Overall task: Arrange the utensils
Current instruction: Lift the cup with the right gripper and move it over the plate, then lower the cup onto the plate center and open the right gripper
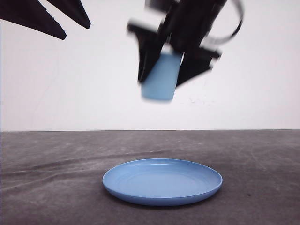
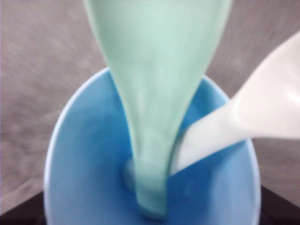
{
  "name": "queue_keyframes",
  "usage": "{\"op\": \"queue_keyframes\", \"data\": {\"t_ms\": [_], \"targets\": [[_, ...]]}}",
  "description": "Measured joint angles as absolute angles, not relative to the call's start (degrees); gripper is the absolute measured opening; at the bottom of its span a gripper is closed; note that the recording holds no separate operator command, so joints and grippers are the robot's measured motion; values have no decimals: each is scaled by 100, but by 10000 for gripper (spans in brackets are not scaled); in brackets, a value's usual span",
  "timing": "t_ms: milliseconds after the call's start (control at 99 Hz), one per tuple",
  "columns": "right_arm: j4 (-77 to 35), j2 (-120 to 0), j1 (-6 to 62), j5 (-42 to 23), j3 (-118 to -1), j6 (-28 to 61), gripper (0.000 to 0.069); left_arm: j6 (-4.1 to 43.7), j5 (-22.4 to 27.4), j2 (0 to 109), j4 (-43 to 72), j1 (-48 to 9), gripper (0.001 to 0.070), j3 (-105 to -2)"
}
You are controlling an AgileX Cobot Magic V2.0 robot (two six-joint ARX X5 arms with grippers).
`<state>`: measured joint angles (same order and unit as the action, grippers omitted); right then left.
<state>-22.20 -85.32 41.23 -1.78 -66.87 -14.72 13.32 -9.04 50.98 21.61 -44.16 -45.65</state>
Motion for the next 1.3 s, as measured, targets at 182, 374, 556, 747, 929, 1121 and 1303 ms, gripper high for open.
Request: {"op": "queue_keyframes", "data": {"t_ms": [182, 374, 556, 747, 929, 1121, 1303], "targets": [[-3100, -7669, 4250, -303, -6687, -1236, 415, 1332, -906, 5098, 2163, -4416, 294, -4565], [-3686, -7415, 4427, -318, -6683, -1175, 415, 1332, -904, 5098, 2161, -4416, 294, -4565], [-3304, -7439, 4681, -322, -6182, -1184, 415, 1332, -904, 5098, 2161, -4416, 294, -4565], [-2370, -7467, 4888, -469, -5236, -1321, 413, 1332, -904, 5098, 2161, -4416, 294, -4565], [-1522, -7721, 5026, -480, -4611, -1441, 413, 1332, -904, 5098, 2163, -4416, 294, -4565], [-1100, -8180, 5120, -626, -4458, -1525, 413, 1332, -904, 5098, 2165, -4416, 294, -4565], [-860, -8611, 5225, -628, -4458, -1549, 413, 1332, -904, 5098, 2165, -4416, 294, -4565]]}}
